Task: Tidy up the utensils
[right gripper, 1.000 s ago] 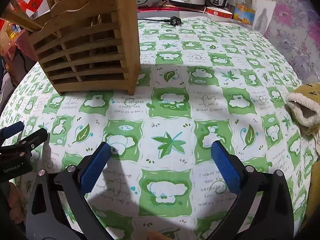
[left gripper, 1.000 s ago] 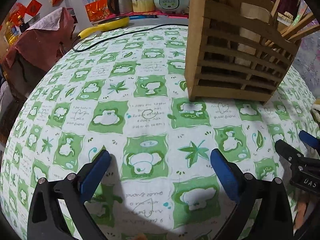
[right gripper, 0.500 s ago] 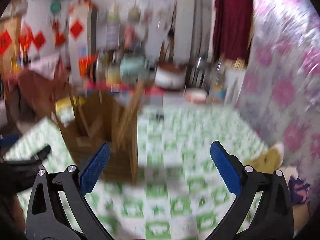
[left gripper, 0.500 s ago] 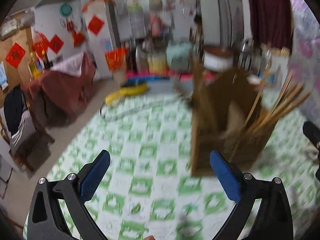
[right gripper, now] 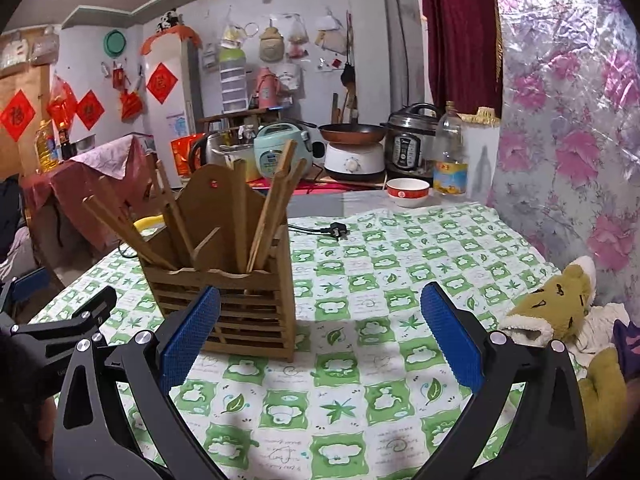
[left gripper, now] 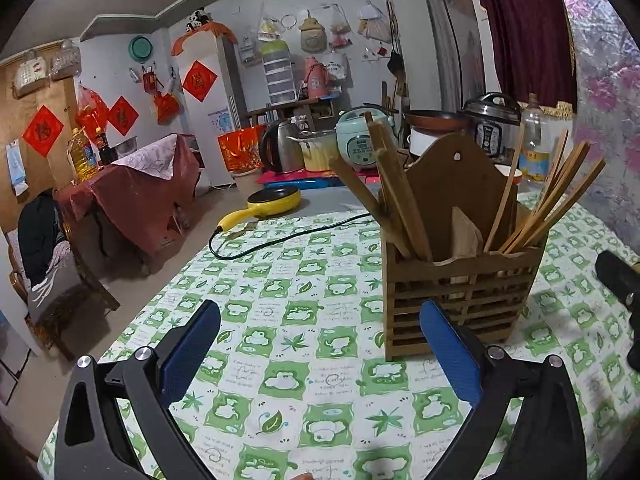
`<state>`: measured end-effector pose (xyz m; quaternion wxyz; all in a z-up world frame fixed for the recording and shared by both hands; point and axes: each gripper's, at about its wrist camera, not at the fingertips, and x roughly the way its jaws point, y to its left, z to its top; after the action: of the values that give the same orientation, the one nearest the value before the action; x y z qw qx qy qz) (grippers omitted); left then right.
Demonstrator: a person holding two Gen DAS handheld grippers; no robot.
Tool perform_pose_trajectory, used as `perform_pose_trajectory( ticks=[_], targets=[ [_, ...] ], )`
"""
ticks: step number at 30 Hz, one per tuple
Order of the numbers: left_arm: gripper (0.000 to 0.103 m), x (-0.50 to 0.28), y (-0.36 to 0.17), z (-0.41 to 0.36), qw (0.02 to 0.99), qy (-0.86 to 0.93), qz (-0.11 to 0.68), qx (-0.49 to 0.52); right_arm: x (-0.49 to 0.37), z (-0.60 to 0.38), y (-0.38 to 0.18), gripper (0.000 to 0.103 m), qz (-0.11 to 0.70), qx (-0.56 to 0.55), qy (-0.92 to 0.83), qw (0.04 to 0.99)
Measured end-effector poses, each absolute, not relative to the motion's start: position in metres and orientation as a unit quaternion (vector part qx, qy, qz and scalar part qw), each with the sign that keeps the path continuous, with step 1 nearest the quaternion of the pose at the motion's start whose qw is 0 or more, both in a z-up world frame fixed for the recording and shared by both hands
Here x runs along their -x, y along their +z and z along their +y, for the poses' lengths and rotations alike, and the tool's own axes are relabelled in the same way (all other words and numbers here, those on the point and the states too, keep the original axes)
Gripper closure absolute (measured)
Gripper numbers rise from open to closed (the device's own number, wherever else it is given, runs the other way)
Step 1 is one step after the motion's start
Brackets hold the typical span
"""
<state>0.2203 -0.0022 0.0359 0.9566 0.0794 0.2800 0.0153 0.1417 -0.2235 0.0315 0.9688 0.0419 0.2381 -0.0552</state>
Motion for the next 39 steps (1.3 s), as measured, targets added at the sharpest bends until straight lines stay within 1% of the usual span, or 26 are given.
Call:
perform_pose_trajectory(
  ticks=[31, 39],
  targets=[
    [0.005, -0.2113, 0.0421, -0.0053, 0.959, 0.005, 0.273, -0.079, -0.1310, -0.2158, 0.0377, 0.006, 0.222, -0.044, -0.038, 0.973],
    [0.005, -0.2129, 0.0395, -0.0059, 0.956, 0.000, 0.283, -0.078, -0.1309, -0.2165, 0.0379, 0.006, 0.222, -0.045, -0.038, 0.973]
  ],
)
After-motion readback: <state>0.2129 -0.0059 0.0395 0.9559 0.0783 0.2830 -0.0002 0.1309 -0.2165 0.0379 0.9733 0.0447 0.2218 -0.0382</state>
